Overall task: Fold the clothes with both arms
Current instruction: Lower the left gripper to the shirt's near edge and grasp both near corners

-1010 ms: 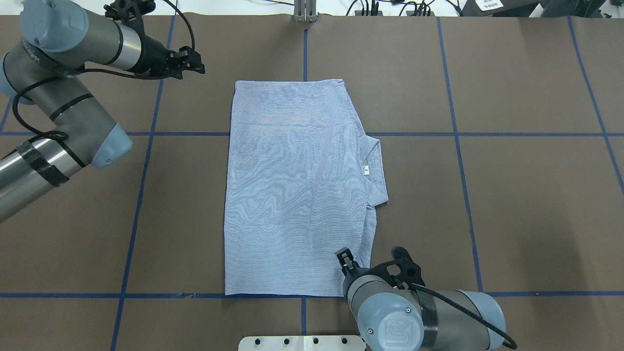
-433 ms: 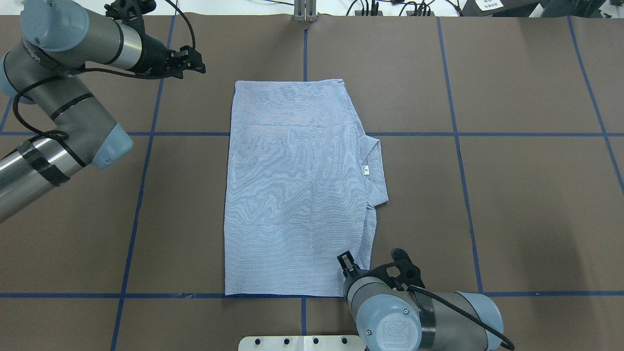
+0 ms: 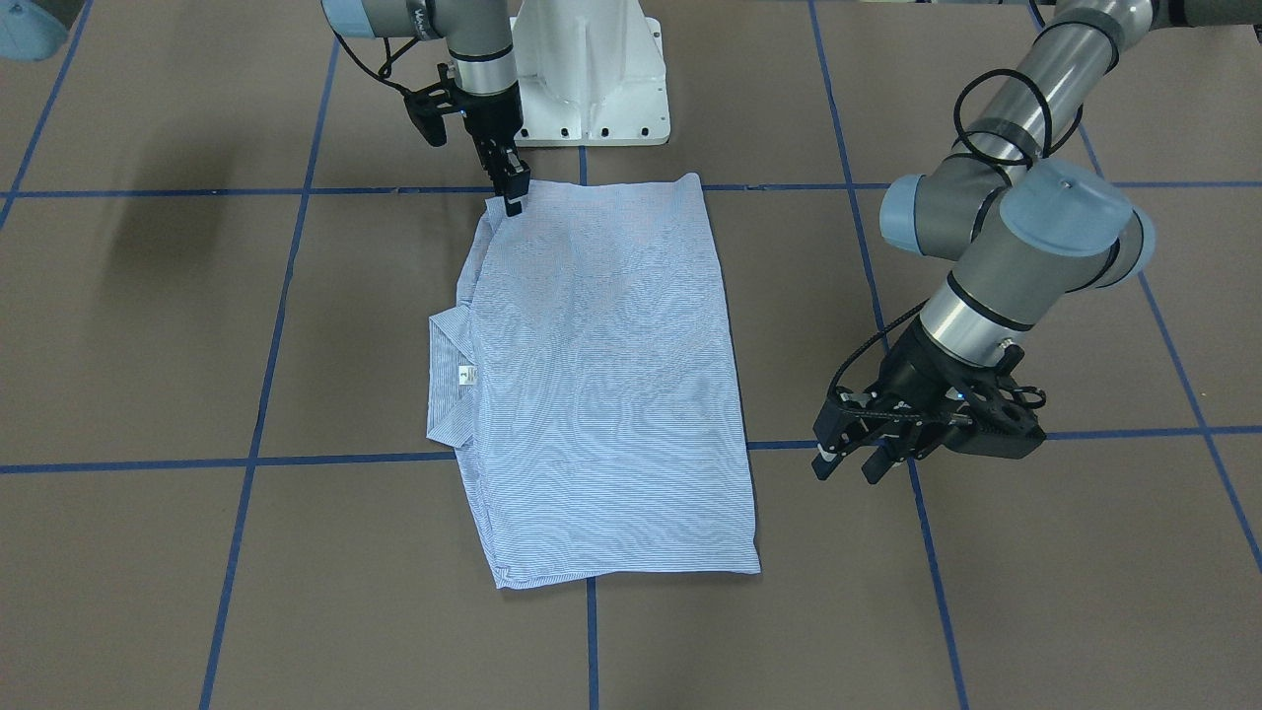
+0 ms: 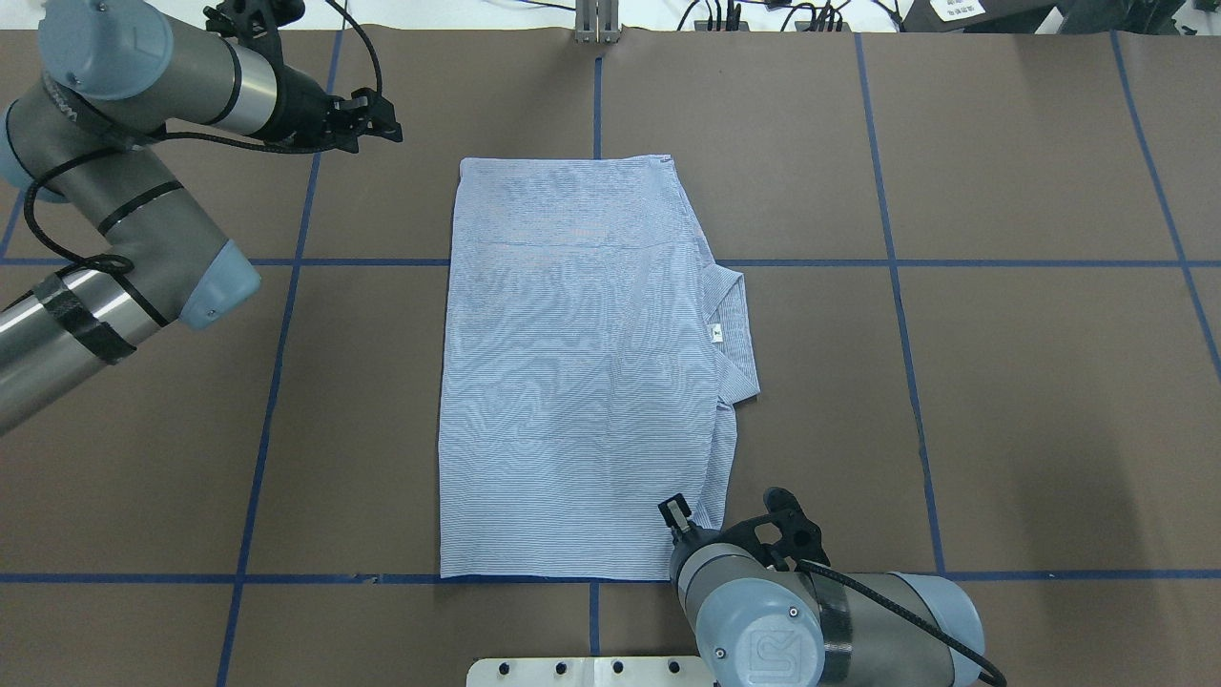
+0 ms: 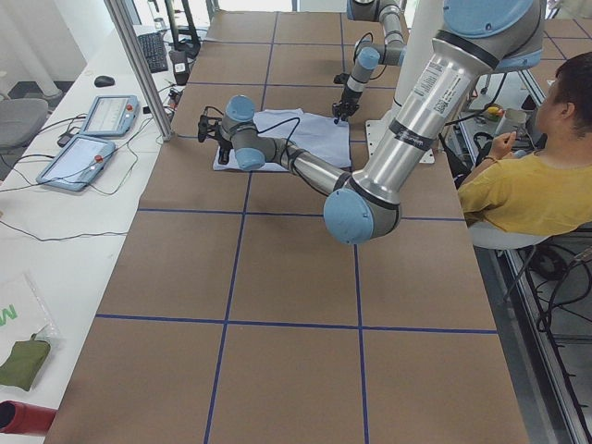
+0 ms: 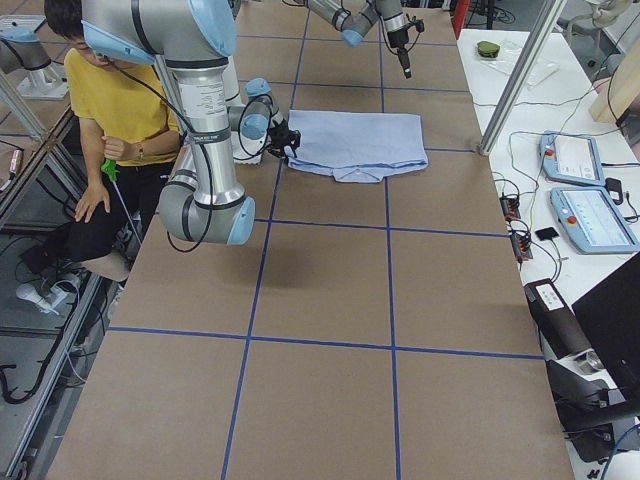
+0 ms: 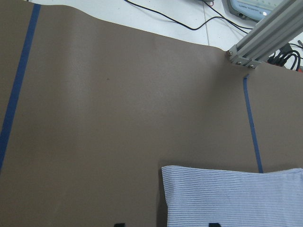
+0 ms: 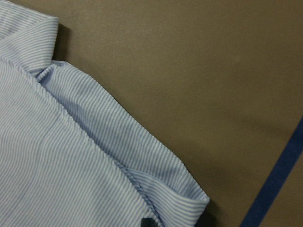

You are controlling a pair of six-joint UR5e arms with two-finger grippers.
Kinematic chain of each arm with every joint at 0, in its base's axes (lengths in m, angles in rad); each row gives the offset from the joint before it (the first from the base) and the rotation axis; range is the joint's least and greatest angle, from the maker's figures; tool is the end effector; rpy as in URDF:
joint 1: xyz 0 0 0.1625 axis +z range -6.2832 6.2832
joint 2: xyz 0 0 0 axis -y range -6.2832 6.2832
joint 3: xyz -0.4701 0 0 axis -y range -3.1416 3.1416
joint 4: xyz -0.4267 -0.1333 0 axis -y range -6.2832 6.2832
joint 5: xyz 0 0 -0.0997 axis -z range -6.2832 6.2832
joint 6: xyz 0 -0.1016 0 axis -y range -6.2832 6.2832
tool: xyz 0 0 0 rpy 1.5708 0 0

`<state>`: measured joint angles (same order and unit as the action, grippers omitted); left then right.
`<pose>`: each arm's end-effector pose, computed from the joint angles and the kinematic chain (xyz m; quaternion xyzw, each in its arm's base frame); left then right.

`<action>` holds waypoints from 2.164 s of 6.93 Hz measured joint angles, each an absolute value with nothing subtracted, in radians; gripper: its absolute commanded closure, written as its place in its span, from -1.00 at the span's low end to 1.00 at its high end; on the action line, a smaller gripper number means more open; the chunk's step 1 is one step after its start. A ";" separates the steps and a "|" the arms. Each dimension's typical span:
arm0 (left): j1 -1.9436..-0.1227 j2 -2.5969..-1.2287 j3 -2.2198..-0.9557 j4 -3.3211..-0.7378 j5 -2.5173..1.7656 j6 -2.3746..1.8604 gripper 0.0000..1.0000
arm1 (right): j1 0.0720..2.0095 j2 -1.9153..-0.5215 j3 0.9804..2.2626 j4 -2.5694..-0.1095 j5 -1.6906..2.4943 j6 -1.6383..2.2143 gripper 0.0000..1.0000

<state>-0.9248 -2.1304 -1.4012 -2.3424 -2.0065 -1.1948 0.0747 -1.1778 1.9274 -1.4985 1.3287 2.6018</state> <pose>0.3904 -0.6680 0.3438 0.1806 0.5358 -0.1070 0.8179 -0.6190 -0.2044 0.3002 -0.0842 -0.4030 0.5189 0.7491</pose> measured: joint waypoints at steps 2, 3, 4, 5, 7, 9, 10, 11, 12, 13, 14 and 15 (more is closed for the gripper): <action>-0.925 -2.128 -1.405 -2.342 -2.006 -1.195 -0.33 | 0.074 -1.177 1.933 -1.498 1.330 2.613 1.00; -0.926 -2.127 -1.405 -2.342 -2.006 -1.204 -0.33 | 0.073 -1.177 1.937 -1.498 1.330 2.614 1.00; -0.924 -2.127 -1.411 -2.342 -2.005 -1.239 -0.33 | 0.073 -1.178 1.942 -1.498 1.329 2.614 1.00; -0.915 -2.107 -1.444 -2.343 -2.004 -1.304 -0.33 | 0.073 -1.179 1.948 -1.499 1.329 2.614 1.00; -0.847 -1.999 -1.584 -2.344 -1.988 -1.493 -0.33 | 0.077 -1.185 1.966 -1.499 1.328 2.610 1.00; -0.714 -1.907 -1.720 -2.343 -1.915 -1.717 -0.31 | 0.078 -1.191 1.973 -1.499 1.328 2.609 1.00; -0.609 -1.848 -1.792 -2.344 -1.841 -1.836 -0.29 | 0.079 -1.193 1.974 -1.499 1.327 2.608 1.00; -0.513 -1.792 -1.851 -2.344 -1.778 -1.940 -0.29 | 0.079 -1.193 1.976 -1.499 1.327 2.608 1.00; -0.425 -1.738 -1.898 -2.345 -1.725 -2.023 -0.26 | 0.080 -1.193 1.978 -1.499 1.327 2.607 1.00; -0.340 -1.706 -1.921 -2.345 -1.668 -2.089 -0.22 | 0.081 -1.193 1.978 -1.499 1.327 2.607 1.00; -0.267 -1.693 -1.928 -2.344 -1.617 -2.143 -0.20 | 0.081 -1.193 1.980 -1.499 1.327 2.606 1.00; -0.209 -1.690 -1.926 -2.344 -1.576 -2.175 -0.13 | 0.080 -1.193 1.985 -1.499 1.327 2.606 1.00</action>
<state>-0.2090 -1.6896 -1.9255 -2.3436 -1.5756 -2.1746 0.0803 -1.1928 1.9849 -1.4987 1.3269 2.6063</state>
